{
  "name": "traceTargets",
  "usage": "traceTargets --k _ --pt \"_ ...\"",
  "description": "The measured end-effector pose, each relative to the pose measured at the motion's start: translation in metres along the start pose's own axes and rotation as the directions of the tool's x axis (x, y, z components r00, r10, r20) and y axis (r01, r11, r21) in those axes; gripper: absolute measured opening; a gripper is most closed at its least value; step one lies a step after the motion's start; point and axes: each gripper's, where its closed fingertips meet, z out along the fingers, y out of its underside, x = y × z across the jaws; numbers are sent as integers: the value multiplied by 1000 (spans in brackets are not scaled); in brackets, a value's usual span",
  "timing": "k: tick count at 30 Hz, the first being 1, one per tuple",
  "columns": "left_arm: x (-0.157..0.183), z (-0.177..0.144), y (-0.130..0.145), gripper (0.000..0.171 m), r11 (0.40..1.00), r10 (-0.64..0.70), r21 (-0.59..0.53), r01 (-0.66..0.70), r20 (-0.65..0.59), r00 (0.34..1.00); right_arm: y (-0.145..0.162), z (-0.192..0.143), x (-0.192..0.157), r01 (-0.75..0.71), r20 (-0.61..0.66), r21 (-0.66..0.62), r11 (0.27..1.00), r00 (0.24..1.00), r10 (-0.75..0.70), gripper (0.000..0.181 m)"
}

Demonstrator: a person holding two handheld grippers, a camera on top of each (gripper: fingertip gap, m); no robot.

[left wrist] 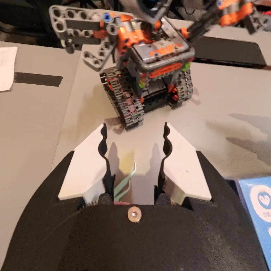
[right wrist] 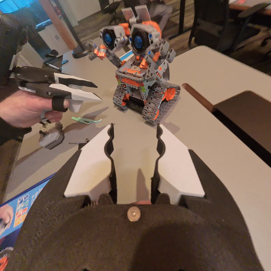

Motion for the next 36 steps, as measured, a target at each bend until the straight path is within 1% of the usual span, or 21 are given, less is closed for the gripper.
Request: traceTargets --k 1,3,6,8,9,10,11,13,14,15,19,25,28,30,36 --pt "-6 8 0 75 1000 -16 -3 16 -13 1000 2 16 6 -11 4 -26 1000 1000 11 57" --pt "-11 24 8 74 998 -15 -60 12 -41 999 5 45 20 -6 -13 -52 999 1000 5 54" --pt "-14 40 12 65 996 -33 -79 27 -85 996 18 82 38 -21 -23 -104 994 1000 18 53" --pt "-17 47 13 55 996 -21 -87 13 -87 996 25 100 43 -84 1 -124 989 996 85 50" --pt "-15 51 15 54 995 -26 -101 15 -108 994 26 108 42 -119 27 -127 985 992 123 50" --pt "-13 54 16 52 993 -35 -113 20 -126 991 27 114 43 -139 44 -123 983 988 145 44" --pt "-10 56 17 46 992 -45 -124 27 -149 988 27 119 43 -151 56 -126 981 986 159 35" --pt "-4 59 18 36 990 -53 -135 29 -179 982 33 127 43 -133 70 -157 979 987 146 25" --pt "0 60 17 30 991 -57 -134 31 -195 979 33 129 40 -114 91 -157 981 987 129 18" --pt "1 61 16 29 990 -61 -136 35 -192 979 32 130 40 -116 95 -148 982 987 131 15" --pt "7 59 13 21 990 -62 -136 33 -212 975 28 126 45 -92 114 -146 985 987 109 11" --pt "25 48 5 18 993 -61 -118 33 -243 968 22 108 46 -82 153 -125 989 983 101 10" --pt "36 44 8 17 992 -50 -124 19 -251 967 25 98 46 -75 156 -125 989 983 94 10" --pt "45 41 10 16 991 -69 -131 35 -269 961 28 91 47 -82 152 -122 989 983 101 10" --pt "68 29 12 16 992 -41 -125 3 -305 952 33 65 43 -86 150 -105 991 983 101 10"
